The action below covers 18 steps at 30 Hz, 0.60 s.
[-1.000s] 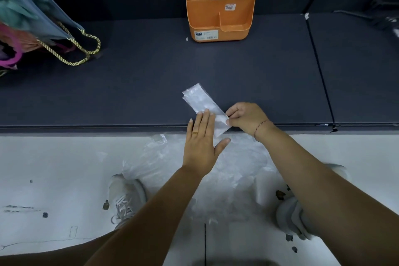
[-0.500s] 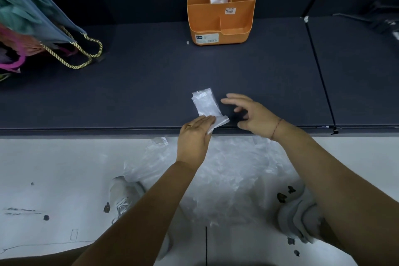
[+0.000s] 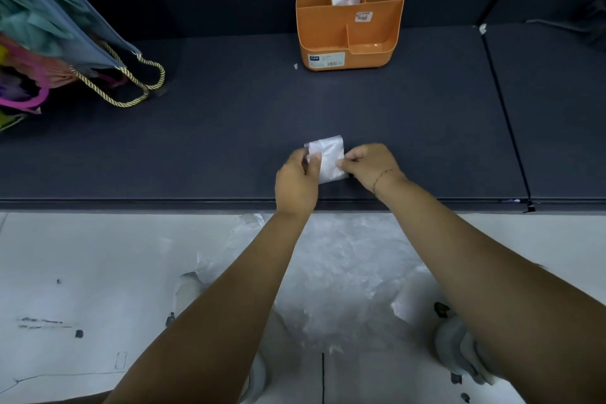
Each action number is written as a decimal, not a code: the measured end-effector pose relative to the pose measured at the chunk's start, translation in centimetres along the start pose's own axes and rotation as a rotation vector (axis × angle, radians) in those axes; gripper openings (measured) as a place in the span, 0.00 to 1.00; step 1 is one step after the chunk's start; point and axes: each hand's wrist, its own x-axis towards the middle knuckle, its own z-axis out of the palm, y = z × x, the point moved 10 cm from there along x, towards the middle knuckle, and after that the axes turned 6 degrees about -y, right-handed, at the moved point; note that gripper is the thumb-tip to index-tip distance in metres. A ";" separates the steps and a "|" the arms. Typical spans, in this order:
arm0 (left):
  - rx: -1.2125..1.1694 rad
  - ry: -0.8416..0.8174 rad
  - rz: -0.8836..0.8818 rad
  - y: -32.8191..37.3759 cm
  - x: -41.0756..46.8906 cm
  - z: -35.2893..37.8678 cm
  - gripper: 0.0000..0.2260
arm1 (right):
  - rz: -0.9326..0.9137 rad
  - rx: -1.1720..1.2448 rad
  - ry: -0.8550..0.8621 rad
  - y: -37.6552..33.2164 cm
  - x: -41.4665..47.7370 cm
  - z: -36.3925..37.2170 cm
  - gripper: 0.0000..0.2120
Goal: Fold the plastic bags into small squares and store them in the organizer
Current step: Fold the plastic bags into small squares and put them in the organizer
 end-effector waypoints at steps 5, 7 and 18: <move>0.304 0.241 0.186 2.0 -0.3 -2.2 0.19 | 0.145 -0.135 -0.010 -0.4 1.4 0.5 0.09; 0.533 0.135 0.384 2.6 -0.1 -0.1 0.20 | 0.177 -0.130 -0.005 -0.3 1.5 0.5 0.09; 0.886 -0.266 0.322 -1.9 0.1 3.5 0.32 | 0.122 0.003 0.049 0.3 -1.0 1.2 0.10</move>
